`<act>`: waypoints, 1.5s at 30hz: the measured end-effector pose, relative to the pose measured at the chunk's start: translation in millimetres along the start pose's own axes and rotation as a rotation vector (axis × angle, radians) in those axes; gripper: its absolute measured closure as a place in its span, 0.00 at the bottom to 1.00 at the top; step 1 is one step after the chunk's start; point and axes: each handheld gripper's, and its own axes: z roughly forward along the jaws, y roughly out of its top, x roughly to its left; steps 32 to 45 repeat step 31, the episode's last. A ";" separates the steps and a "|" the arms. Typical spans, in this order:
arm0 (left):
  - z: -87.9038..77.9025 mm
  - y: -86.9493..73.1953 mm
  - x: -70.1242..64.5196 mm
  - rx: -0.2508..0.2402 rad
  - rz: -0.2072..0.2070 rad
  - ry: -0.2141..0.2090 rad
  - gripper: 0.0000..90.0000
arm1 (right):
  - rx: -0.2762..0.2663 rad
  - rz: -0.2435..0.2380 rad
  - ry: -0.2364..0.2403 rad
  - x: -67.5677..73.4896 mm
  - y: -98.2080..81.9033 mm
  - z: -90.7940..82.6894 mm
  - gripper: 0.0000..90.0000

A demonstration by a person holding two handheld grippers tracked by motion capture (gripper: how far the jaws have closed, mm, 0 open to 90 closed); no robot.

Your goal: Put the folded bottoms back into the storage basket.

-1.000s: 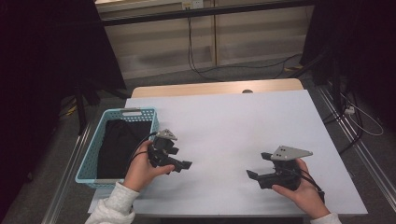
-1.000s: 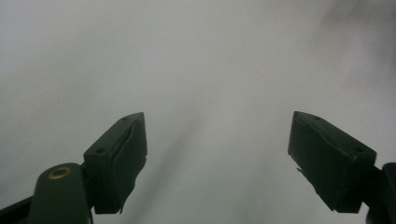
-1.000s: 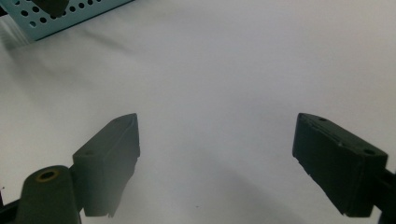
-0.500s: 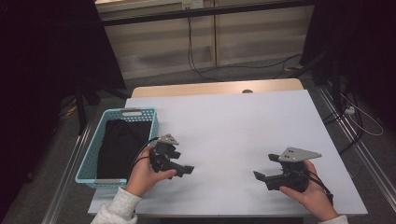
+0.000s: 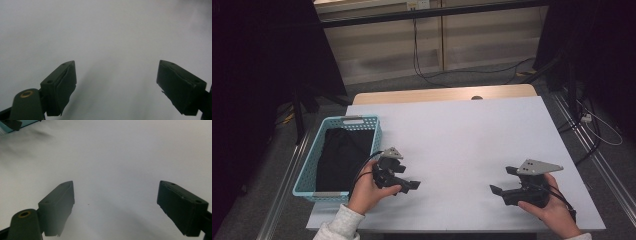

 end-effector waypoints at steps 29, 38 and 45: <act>9.6 -6.9 -4.5 0.007 0.025 -0.015 0.16 | 0.010 0.003 -0.015 -6.2 -7.6 -6.3 0.15; 10.0 -6.7 -4.5 0.008 0.028 -0.011 0.16 | 0.009 0.001 -0.016 -6.4 -8.0 -6.5 0.15; 10.0 -6.7 -4.5 0.008 0.028 -0.011 0.16 | 0.009 0.001 -0.016 -6.4 -8.0 -6.5 0.15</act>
